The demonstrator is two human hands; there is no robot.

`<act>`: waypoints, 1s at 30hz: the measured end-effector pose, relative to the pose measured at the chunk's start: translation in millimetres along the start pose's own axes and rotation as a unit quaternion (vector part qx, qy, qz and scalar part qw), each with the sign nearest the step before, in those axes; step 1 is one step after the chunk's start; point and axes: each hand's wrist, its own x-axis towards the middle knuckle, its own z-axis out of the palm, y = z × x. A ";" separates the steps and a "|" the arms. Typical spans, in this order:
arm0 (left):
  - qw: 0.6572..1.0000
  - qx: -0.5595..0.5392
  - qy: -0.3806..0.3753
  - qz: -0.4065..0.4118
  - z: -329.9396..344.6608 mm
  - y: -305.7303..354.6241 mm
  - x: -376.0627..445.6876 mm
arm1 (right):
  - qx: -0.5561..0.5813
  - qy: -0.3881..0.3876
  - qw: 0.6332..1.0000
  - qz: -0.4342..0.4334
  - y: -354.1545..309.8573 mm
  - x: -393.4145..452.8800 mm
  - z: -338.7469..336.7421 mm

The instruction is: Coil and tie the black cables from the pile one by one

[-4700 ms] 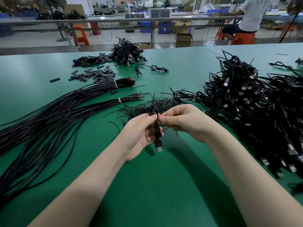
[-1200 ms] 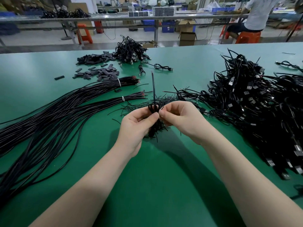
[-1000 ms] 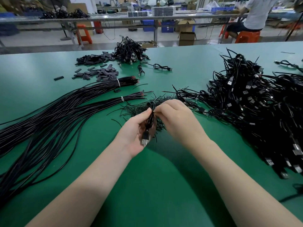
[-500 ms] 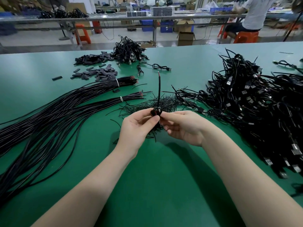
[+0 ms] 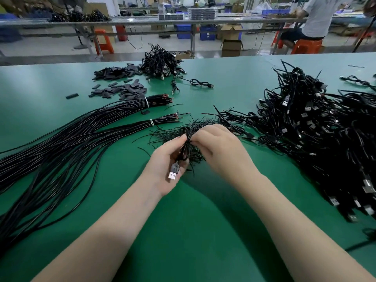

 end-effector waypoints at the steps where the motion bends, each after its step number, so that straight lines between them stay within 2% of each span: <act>1: 0.999 0.019 0.009 0.037 -1.2 -0.8 1.8 | 0.067 0.004 0.995 0.071 -1.6 1.6 -0.6; 3: 0.991 0.049 -0.003 0.125 -1.5 -3.5 3.7 | 0.193 0.016 0.948 0.251 -3.0 4.1 -3.2; 5: 0.982 0.068 -0.015 0.176 -0.9 -6.3 3.9 | 0.329 -0.026 0.856 0.398 -2.3 5.7 -7.9; 6: 0.979 0.076 -0.024 0.187 -1.2 -8.1 4.3 | 0.392 -0.055 0.806 0.440 -1.9 4.7 -9.2; 7: 0.977 0.082 -0.035 0.192 -1.7 -9.9 4.6 | 0.440 -0.074 0.766 0.463 -2.2 3.9 -10.6; 9: 0.978 0.081 -0.053 0.186 -1.1 -11.9 4.0 | 0.504 -0.083 0.710 0.484 -3.3 4.0 -11.9; 11: 0.978 0.079 -0.052 0.187 -1.8 -12.4 4.0 | 0.538 -0.085 0.680 0.491 -4.1 4.7 -14.2; 12: 0.978 0.082 -0.047 0.187 -1.7 -11.7 3.3 | 0.541 -0.089 0.679 0.488 -4.8 5.0 -15.4; 14: 0.979 0.083 -0.034 0.185 -0.9 -10.9 2.1 | 0.528 -0.086 0.705 0.466 -5.8 6.3 -17.3; 15: 0.979 0.082 -0.029 0.184 -0.1 -10.9 1.6 | 0.510 -0.076 0.733 0.443 -7.6 7.3 -17.9; 16: 0.980 0.078 -0.022 0.180 1.4 -10.4 0.8 | 0.463 -0.060 0.784 0.409 -9.3 8.0 -17.6; 18: 0.987 0.057 -0.002 0.150 3.1 -7.1 -0.4 | 0.259 -0.024 0.924 0.281 -11.3 9.2 -15.7; 19: 0.991 0.045 0.006 0.125 3.5 -4.5 -0.7 | 0.151 -0.008 0.969 0.196 -12.0 9.0 -13.4; 20: 0.994 0.040 0.010 0.099 3.9 -2.3 -1.5 | 0.065 0.006 0.991 0.119 -12.2 7.4 -10.7; 22: 0.994 0.071 0.031 0.074 2.4 -0.4 -0.6 | -0.032 0.036 0.998 0.034 -10.4 0.2 -4.4; 24: 0.989 0.112 0.053 0.080 2.8 -0.8 0.5 | -0.055 0.065 0.996 0.003 -6.5 -7.5 0.1; 28: 0.990 0.116 0.000 0.082 5.9 -0.2 -1.0 | -0.059 0.091 0.994 -0.011 7.9 -11.5 2.4; 30: 0.983 0.158 -0.027 0.093 4.2 -2.4 -1.1 | -0.071 0.092 0.993 -0.024 12.2 -13.2 2.6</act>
